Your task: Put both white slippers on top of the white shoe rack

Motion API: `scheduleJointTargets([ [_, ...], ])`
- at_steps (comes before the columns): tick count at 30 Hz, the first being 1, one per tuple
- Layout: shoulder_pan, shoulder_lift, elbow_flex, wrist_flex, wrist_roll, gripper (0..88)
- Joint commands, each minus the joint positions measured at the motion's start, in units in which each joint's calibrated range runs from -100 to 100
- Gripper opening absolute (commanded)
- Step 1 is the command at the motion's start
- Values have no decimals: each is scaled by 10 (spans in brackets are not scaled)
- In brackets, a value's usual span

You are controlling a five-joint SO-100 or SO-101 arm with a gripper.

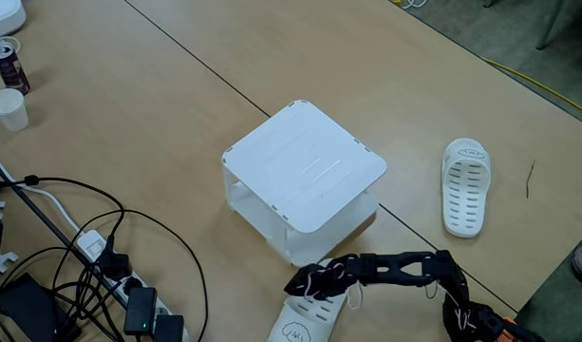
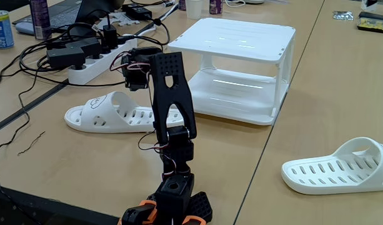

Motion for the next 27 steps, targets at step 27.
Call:
scheduleJointTargets([
  [27, -150, 162, -158, -3, 5, 8],
])
